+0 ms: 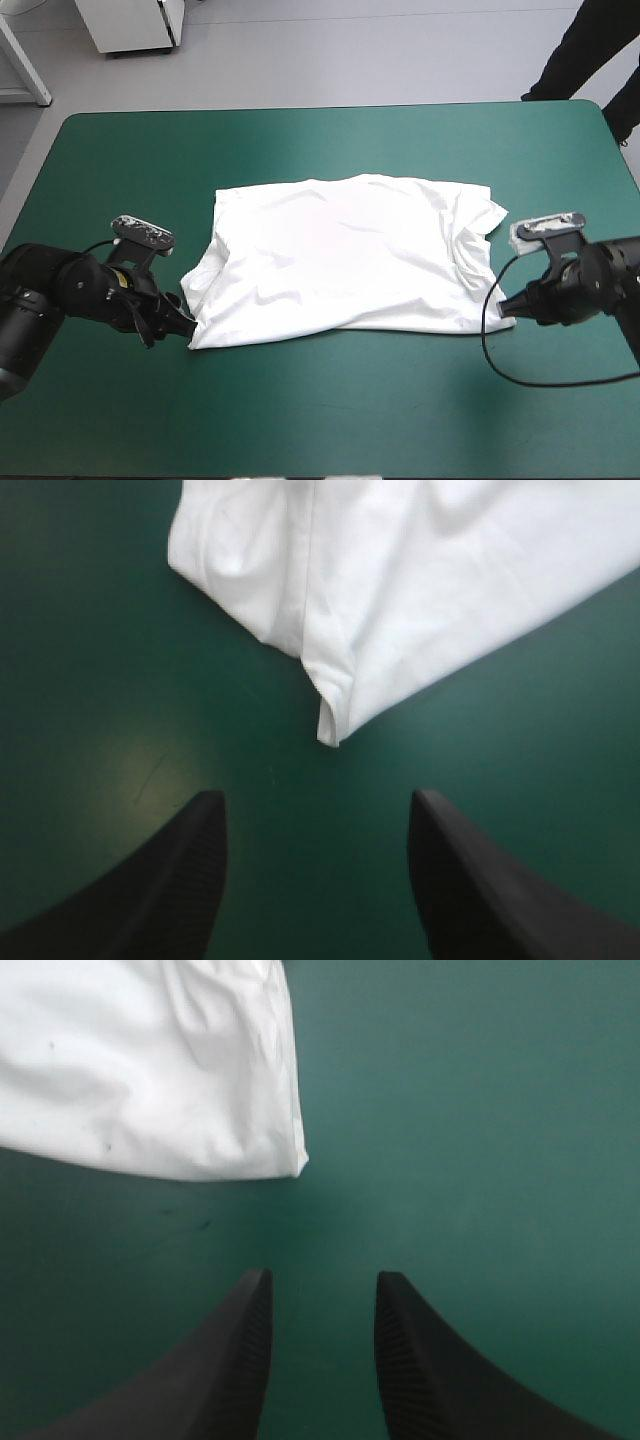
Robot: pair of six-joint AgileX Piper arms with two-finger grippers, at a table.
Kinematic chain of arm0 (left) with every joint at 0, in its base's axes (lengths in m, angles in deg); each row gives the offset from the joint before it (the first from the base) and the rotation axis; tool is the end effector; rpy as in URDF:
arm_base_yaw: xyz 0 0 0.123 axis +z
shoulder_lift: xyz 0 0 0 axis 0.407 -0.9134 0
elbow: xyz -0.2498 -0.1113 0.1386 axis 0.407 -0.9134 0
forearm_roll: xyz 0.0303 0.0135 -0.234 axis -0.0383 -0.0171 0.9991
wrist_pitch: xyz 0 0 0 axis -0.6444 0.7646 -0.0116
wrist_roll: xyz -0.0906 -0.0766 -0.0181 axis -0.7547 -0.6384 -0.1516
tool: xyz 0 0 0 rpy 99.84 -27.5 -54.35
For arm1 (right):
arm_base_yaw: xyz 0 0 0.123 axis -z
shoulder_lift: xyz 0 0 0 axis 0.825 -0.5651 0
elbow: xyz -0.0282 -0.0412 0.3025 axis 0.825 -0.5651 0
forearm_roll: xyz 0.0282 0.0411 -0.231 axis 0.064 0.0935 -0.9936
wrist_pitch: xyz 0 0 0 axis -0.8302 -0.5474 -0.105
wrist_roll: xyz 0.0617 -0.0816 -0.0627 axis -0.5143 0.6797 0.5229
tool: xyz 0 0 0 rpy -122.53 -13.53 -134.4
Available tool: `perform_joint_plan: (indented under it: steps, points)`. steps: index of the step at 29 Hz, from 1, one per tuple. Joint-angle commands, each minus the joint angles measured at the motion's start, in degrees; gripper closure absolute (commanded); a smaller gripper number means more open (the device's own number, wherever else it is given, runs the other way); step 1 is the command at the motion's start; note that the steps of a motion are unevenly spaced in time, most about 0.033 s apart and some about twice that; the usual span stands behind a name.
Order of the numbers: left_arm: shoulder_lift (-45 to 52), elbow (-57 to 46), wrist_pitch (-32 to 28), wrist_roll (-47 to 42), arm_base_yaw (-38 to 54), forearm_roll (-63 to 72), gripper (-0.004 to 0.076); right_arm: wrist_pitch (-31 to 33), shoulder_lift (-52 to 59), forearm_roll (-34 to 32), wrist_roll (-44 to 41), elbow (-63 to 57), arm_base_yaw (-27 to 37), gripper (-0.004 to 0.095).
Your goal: Fold the cloth
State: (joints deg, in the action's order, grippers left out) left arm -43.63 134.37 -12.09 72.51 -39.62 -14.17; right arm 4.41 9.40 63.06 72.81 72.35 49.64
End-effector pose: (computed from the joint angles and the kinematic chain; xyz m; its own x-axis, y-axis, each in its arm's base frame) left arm 0.1679 -0.0509 0.3367 -0.8398 0.3980 -0.3691 0.4178 0.9081 0.0285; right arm 0.1841 0.0099 0.3195 -0.8956 -0.2306 -0.3804 -0.1976 0.9724 -0.1243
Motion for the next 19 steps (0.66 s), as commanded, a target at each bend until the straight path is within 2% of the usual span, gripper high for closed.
perform_joint_plan:
  steps: [1, 9, 19]
  points:
    - [-3.5, -1.4, -2.6, -0.5, -0.3, 1.9, 0.0294, -2.4, 4.7, -1.0, -0.4, -3.3, 0.4, 0.0568]
    - [-12.5, -2.8, -7.2, 0.1, -0.3, 4.9, 0.0260, -2.8, 5.2, -1.1, -0.6, -3.9, -1.3, 0.0501]
    - [-17.8, -5.2, -12.9, -0.4, -0.3, 4.8, 0.0260, -3.2, 5.1, -2.6, -1.4, -3.9, -1.9, 0.0501]
